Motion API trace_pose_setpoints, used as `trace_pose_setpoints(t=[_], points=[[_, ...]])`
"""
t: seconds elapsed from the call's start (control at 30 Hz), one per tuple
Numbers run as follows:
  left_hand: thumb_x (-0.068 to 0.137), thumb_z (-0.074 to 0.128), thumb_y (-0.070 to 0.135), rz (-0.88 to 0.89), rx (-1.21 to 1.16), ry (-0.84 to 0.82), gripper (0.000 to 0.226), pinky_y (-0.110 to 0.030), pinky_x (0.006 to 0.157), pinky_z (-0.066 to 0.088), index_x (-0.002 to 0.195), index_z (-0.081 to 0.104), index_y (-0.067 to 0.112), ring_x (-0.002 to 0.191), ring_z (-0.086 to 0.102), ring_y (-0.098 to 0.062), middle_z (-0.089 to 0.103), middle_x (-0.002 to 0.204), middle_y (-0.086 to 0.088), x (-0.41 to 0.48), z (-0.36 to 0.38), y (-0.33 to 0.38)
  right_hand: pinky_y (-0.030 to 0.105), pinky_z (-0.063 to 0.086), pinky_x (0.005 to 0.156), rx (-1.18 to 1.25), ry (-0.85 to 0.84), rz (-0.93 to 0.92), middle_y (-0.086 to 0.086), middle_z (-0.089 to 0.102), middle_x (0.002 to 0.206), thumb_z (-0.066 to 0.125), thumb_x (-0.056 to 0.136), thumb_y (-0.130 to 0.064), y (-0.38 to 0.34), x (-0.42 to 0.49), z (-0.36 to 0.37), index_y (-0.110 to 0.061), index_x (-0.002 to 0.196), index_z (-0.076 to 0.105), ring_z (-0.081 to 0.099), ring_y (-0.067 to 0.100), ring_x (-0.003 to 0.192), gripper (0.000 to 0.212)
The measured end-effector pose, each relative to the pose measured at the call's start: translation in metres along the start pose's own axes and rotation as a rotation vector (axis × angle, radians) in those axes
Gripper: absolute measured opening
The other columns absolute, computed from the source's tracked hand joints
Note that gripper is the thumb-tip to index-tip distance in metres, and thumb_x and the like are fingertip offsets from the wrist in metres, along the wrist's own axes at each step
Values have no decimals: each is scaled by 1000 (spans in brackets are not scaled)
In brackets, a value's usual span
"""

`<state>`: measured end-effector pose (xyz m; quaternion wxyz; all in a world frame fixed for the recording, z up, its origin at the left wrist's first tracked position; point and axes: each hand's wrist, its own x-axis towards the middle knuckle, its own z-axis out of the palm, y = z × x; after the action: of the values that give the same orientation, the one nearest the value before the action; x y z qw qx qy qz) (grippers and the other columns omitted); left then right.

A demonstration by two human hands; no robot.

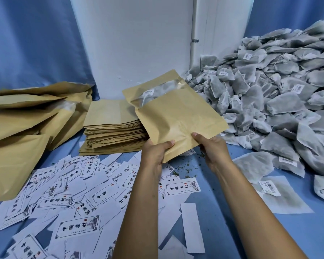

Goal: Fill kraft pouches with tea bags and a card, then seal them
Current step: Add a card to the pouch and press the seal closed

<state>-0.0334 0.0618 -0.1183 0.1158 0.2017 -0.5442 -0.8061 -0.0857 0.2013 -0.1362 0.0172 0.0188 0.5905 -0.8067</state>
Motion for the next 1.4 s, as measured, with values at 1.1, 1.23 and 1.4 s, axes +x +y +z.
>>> trace_pose_setpoints(t=[1.1, 1.23, 1.4], points=[[84, 69, 7, -1, -14, -68, 20, -29, 62, 53, 100, 61, 14, 76, 67, -20, 70, 93, -6, 4, 4, -10, 23, 53, 68, -167, -230, 16, 11, 72, 78, 76, 76, -7, 6, -15, 14, 5, 82, 68, 68, 20, 72, 16], [85, 68, 6, 5, -13, -57, 21, -26, 58, 52, 102, 61, 15, 77, 66, -20, 70, 93, -5, 5, 4, -11, 30, 46, 69, -150, -182, -6, 23, 66, 86, 77, 76, -12, 9, -17, 15, 19, 91, 62, 62, 24, 76, 39], [85, 67, 3, 28, -42, -53, 18, -32, 70, 57, 101, 62, 12, 89, 67, -25, 70, 96, -7, 5, 5, -12, 20, 53, 68, -107, -347, 68, 8, 74, 89, 74, 74, 5, 17, -23, 23, -1, 95, 68, 71, 15, 80, 23]])
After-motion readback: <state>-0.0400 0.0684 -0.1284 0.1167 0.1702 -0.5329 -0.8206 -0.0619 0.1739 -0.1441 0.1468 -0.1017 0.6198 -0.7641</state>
